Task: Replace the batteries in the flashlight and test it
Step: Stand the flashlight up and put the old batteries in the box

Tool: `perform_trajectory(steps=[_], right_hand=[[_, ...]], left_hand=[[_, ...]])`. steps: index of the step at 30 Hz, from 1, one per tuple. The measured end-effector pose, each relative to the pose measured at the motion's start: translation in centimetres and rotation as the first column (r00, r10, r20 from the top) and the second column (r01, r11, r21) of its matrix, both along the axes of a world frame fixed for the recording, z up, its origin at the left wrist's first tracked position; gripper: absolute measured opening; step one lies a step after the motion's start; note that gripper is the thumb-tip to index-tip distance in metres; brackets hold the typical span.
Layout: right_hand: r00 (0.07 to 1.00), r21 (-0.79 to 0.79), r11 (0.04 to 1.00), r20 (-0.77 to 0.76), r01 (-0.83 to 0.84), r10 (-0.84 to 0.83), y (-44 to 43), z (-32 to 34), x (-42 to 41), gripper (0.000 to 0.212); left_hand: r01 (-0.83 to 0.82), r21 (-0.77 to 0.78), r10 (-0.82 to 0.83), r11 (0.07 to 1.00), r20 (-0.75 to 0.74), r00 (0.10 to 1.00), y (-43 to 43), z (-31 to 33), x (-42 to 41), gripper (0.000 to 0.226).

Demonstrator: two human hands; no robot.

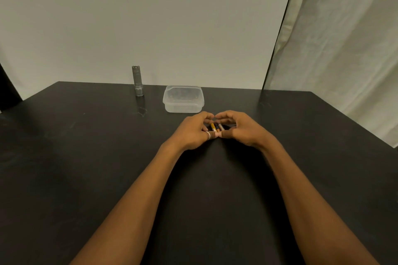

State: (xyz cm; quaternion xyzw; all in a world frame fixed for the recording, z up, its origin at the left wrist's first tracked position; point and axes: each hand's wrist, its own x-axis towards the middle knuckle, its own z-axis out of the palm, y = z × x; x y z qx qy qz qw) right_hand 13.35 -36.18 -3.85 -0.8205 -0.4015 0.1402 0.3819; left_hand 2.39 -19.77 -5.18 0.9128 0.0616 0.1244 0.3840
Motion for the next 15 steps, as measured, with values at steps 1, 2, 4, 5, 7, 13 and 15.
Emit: perform_trajectory(steps=[1, 2, 4, 5, 7, 13, 15], right_hand=[[1.000, 0.004, 1.000, -0.006, -0.003, 0.003, 0.0, 0.0, -0.1, 0.056], [1.000, 0.009, 1.000, -0.007, -0.006, 0.006, 0.0, 0.0, -0.1, 0.057], [1.000, 0.025, 1.000, -0.001, -0.011, 0.011, 0.1, 0.1, -0.3, 0.057], [1.000, 0.037, 0.999, 0.006, -0.012, 0.012, 0.1, 0.1, -0.3, 0.058], [1.000, 0.077, 0.997, 0.020, -0.002, 0.001, 0.1, 0.3, -0.4, 0.059], [0.998, 0.252, 0.966, -0.017, 0.065, -0.063, 1.1, 1.9, -0.9, 0.052], [0.995, 0.295, 0.950, -0.026, 0.102, -0.098, 2.1, 2.8, -1.0, 0.044]], left_hand=[[-0.002, -0.006, 0.002, 1.000, 0.006, 1.000, 0.0, 0.0, -0.1, 0.063], [-0.003, -0.010, 0.003, 1.000, 0.012, 1.000, 0.0, -0.1, -0.1, 0.063], [-0.009, -0.025, 0.010, 1.000, 0.026, 1.000, 0.0, -0.1, -0.2, 0.064], [-0.013, -0.046, 0.014, 0.999, 0.037, 0.999, 0.1, -0.1, -0.3, 0.064], [-0.025, -0.113, 0.034, 0.993, 0.078, 0.996, 0.1, 0.0, -0.5, 0.065], [-0.143, -0.283, 0.218, 0.949, 0.256, 0.942, 1.0, 1.6, -1.0, 0.042], [-0.216, -0.276, 0.298, 0.936, 0.303, 0.905, 1.9, 3.0, -0.9, 0.032]])
